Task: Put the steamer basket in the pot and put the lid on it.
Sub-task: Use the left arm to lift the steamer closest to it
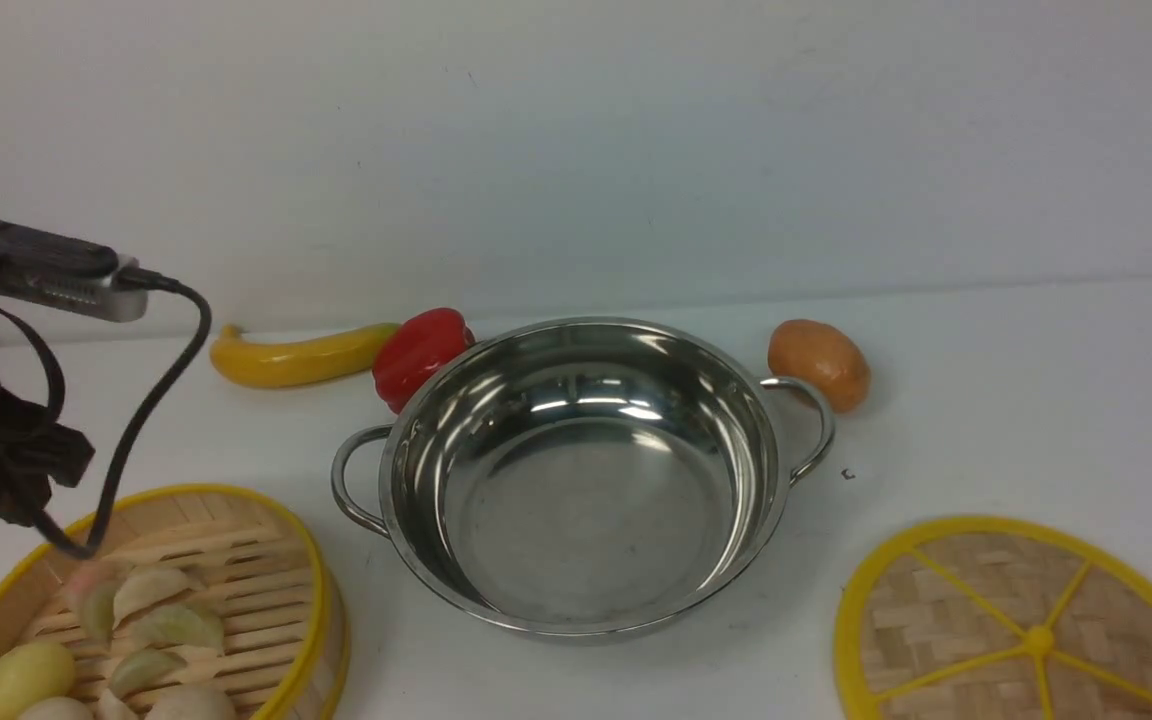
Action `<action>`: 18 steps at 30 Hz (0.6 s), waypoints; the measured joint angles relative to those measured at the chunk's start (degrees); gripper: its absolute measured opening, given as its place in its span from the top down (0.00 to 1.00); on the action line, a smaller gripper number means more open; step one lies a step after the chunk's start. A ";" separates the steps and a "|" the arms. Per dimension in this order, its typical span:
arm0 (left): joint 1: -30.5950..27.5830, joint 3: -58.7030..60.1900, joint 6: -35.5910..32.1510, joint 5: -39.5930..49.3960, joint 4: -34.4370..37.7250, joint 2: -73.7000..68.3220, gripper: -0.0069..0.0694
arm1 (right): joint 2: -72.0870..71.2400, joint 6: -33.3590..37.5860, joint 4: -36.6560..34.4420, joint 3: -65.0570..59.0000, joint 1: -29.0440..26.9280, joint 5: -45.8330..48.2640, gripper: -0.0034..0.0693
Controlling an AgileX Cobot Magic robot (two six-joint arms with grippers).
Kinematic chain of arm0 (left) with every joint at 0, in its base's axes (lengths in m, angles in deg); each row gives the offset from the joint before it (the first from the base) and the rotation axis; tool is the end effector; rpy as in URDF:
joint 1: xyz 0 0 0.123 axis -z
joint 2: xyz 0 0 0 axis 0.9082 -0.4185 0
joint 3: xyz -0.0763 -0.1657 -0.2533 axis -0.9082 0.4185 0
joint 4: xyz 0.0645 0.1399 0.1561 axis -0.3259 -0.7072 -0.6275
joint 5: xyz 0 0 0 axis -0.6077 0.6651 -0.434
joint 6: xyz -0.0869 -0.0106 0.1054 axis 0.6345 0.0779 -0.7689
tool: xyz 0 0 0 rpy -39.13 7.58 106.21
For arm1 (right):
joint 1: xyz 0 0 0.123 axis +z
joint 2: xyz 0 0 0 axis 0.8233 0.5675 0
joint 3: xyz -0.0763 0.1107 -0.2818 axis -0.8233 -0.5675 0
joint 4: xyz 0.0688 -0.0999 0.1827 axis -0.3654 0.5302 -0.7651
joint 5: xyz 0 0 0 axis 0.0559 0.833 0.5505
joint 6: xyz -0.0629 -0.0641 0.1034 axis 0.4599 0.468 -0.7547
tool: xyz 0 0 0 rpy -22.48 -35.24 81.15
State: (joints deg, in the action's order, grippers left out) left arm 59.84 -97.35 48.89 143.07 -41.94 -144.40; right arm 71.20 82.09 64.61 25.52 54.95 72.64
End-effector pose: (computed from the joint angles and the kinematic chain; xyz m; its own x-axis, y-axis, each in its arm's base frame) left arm 0.2551 0.0418 0.2982 -0.9596 0.1429 -0.2425 0.0988 0.9777 0.1851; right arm 0.0344 -0.0060 0.1548 -0.3336 -0.0319 -0.9422 0.0356 0.9983 -0.0464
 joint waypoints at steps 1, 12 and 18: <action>-0.55 -0.14 1.19 0.00 -0.22 -0.47 0.49 | 0.00 0.00 0.00 0.00 0.00 0.00 0.62; -14.70 -1.47 -3.42 -2.01 11.70 -2.24 0.49 | 0.00 0.00 0.00 0.00 0.00 -0.02 0.62; -13.91 -1.54 -8.26 -1.37 24.95 -3.86 0.49 | 0.00 0.00 0.00 0.00 0.00 -0.06 0.62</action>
State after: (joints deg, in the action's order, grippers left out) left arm 45.94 -98.89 40.63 141.70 -16.99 -148.26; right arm 71.20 82.09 64.61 25.52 54.95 72.57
